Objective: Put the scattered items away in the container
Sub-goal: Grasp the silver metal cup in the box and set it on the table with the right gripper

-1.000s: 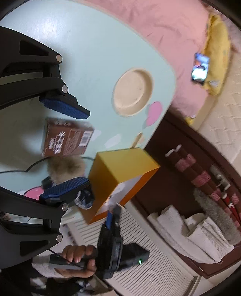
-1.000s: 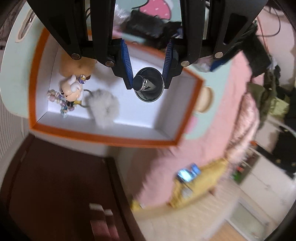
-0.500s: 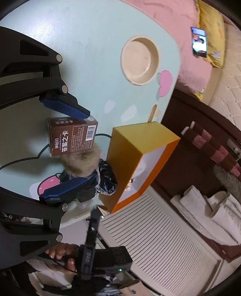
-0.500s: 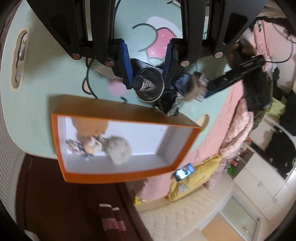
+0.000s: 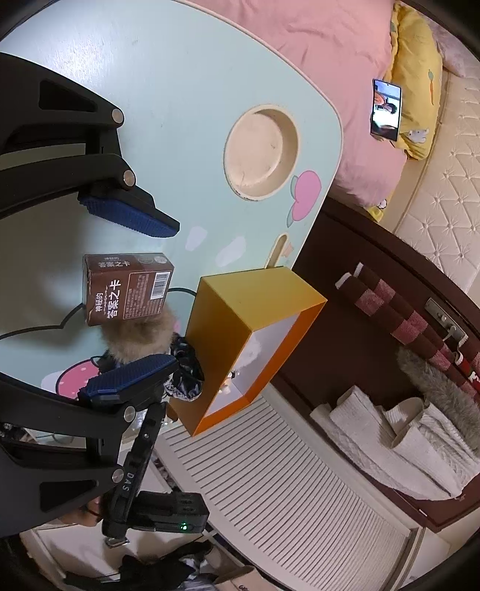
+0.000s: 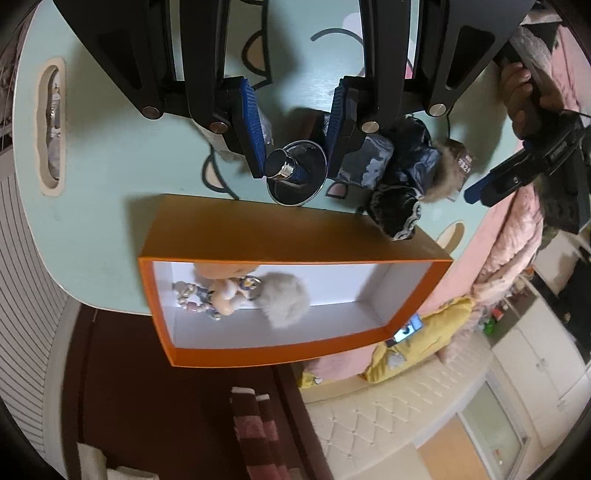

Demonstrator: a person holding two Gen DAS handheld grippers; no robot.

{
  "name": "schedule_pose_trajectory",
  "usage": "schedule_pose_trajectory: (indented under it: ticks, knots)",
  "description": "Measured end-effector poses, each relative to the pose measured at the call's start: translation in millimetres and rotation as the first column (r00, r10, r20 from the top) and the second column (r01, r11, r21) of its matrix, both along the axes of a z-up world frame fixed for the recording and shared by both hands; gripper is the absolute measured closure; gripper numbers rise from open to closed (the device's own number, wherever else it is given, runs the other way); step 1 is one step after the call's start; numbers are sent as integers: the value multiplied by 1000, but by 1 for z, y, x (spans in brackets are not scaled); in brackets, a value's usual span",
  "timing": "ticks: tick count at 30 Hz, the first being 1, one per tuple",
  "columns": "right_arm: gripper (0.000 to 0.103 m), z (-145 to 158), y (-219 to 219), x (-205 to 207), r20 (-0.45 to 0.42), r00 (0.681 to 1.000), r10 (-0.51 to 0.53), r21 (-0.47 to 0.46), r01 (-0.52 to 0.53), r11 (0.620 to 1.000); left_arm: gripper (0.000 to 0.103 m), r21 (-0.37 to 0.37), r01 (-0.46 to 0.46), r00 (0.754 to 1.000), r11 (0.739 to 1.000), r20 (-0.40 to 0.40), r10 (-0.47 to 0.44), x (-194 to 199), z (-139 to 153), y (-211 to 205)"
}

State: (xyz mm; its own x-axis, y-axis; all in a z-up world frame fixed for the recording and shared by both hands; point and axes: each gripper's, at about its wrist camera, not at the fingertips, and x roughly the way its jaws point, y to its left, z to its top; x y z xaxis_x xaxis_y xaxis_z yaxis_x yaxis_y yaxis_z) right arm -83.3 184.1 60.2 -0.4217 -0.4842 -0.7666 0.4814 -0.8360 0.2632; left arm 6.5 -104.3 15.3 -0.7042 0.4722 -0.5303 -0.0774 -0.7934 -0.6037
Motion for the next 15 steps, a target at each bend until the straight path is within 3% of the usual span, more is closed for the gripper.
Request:
schedule_pose_trajectory:
  ticks: [8, 10, 11, 12, 15]
  knots:
    - [72, -3, -7, 15, -34, 999, 34, -55, -36, 998, 37, -7, -21, 1000, 1000, -1, 21, 1, 0, -2]
    - [64, -2, -7, 19, -47, 998, 46, -70, -49, 996, 37, -7, -21, 1000, 1000, -3, 21, 2, 1, -2]
    - [51, -1, -7, 21, -57, 997, 45, -73, -49, 996, 37, -8, -22, 1000, 1000, -4, 22, 2, 1, -2]
    - [46, 0, -7, 22, -65, 997, 39, -76, -44, 996, 37, -9, -22, 1000, 1000, -4, 22, 2, 0, -2]
    - [46, 1, -1, 20, -59, 998, 8, -93, -14, 996, 37, -9, -24, 1000, 1000, -1, 24, 2, 0, -2]
